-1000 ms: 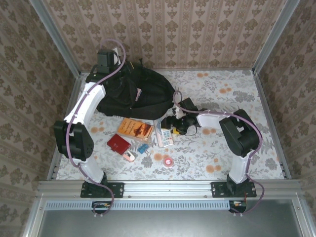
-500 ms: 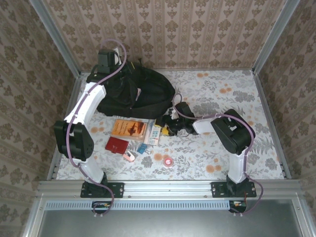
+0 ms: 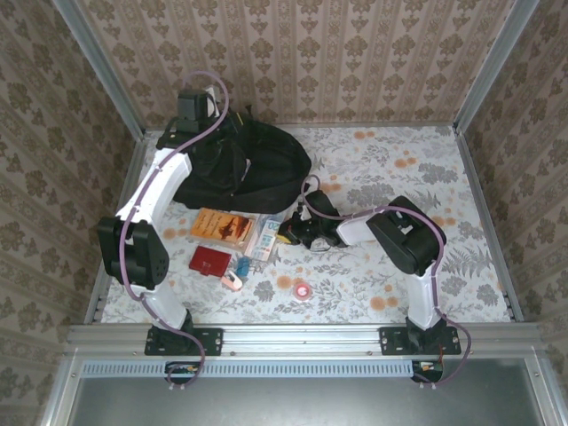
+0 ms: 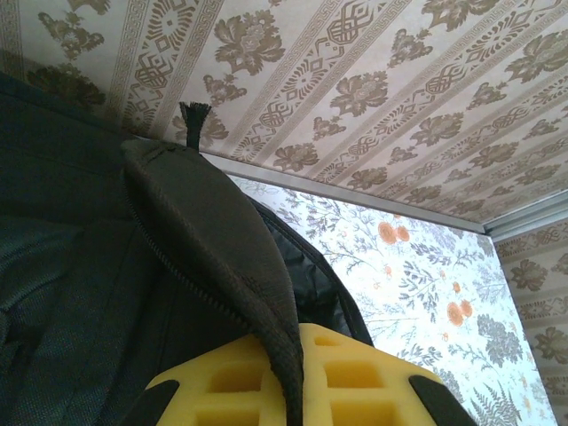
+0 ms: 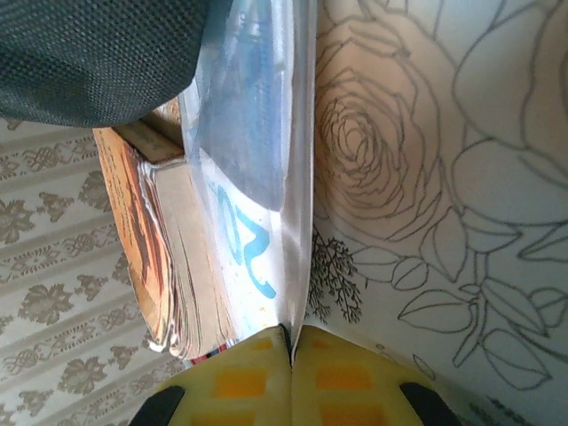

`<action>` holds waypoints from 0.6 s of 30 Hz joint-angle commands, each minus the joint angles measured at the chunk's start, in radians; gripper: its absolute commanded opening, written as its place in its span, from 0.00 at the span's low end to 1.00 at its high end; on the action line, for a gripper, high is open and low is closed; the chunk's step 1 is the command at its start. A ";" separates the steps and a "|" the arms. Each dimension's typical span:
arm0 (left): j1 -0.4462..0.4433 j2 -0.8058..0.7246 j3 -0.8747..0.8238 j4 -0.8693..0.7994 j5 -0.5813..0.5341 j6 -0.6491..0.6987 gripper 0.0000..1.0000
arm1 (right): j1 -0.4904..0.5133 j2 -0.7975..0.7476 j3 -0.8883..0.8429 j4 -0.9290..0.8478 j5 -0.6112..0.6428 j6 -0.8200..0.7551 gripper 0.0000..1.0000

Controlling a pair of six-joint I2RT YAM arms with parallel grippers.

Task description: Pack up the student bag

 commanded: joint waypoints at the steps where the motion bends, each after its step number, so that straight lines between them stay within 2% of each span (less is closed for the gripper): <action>1: -0.006 -0.055 -0.004 0.046 -0.007 0.007 0.00 | 0.000 -0.029 -0.003 0.019 0.066 -0.008 0.00; 11: -0.007 -0.059 0.007 0.040 -0.006 0.019 0.00 | -0.001 -0.267 -0.156 -0.085 0.155 -0.066 0.00; 18: -0.008 -0.043 0.028 0.040 0.030 0.036 0.00 | -0.035 -0.545 -0.264 -0.321 0.271 -0.151 0.00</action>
